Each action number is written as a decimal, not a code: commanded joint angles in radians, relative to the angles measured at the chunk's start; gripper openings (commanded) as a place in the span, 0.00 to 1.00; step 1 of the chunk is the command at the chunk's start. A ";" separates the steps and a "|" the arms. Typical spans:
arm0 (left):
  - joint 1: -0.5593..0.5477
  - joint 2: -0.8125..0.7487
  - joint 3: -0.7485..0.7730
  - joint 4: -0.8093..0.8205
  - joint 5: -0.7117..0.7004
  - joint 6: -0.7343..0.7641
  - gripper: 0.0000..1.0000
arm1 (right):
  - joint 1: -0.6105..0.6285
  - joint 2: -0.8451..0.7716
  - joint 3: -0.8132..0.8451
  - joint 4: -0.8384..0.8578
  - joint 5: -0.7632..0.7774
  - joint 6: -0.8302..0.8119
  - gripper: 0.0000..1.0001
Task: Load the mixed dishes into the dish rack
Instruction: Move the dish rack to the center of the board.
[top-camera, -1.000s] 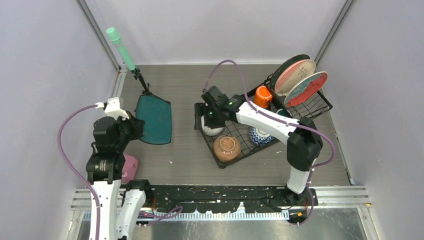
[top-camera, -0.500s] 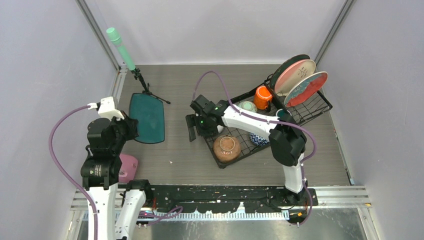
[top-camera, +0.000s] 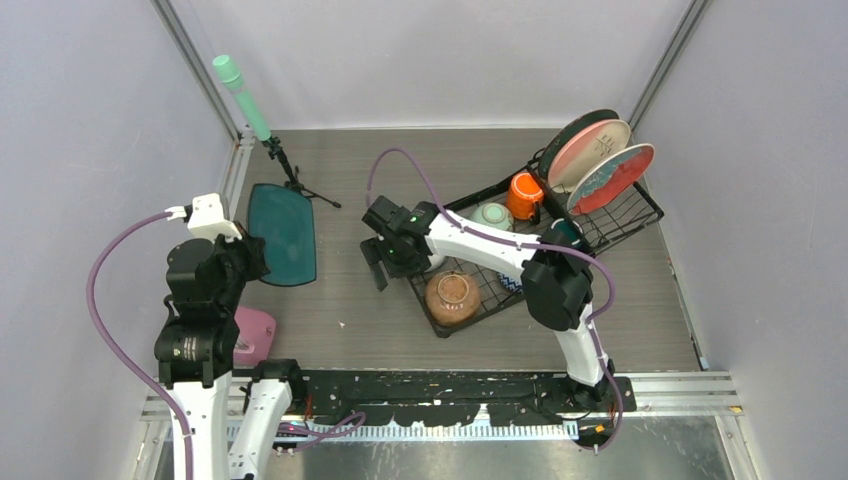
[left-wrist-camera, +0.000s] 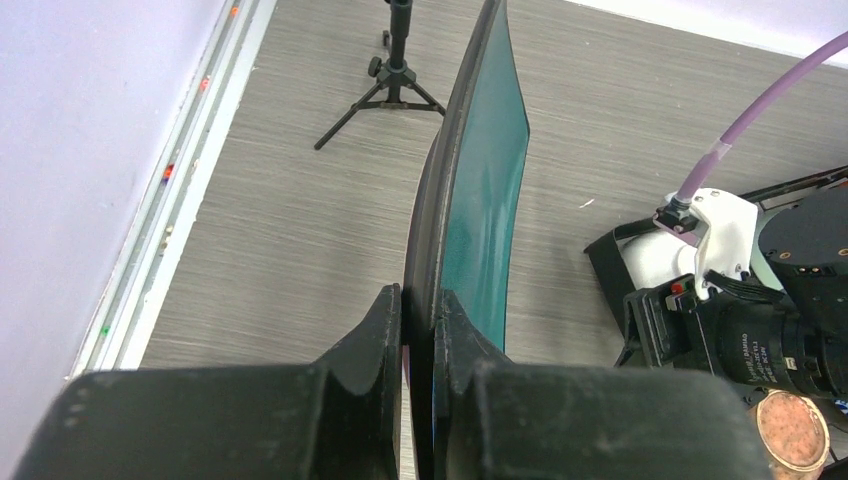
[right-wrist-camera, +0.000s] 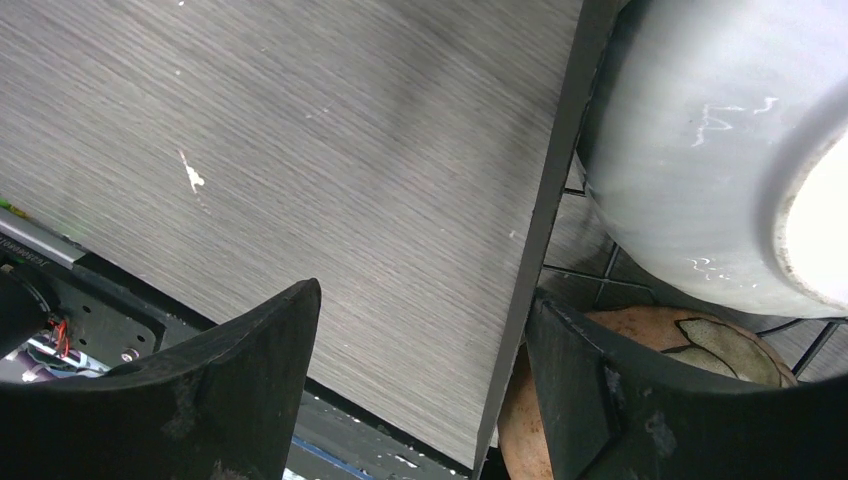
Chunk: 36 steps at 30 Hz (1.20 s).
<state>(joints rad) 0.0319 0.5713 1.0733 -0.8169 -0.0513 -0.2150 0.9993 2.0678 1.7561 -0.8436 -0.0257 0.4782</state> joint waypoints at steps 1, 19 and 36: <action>-0.003 -0.018 0.059 0.130 -0.015 0.012 0.00 | 0.118 0.043 0.101 0.142 -0.240 0.043 0.79; -0.007 -0.012 0.040 0.156 0.073 0.022 0.00 | 0.082 -0.119 0.102 0.095 0.000 0.065 0.80; -0.023 0.029 -0.098 0.400 0.324 0.033 0.00 | -0.131 -0.709 -0.289 0.350 0.195 0.375 0.93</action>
<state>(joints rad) 0.0181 0.5995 0.9562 -0.6613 0.2379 -0.1936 0.8654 1.3994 1.4776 -0.5678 0.1177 0.7773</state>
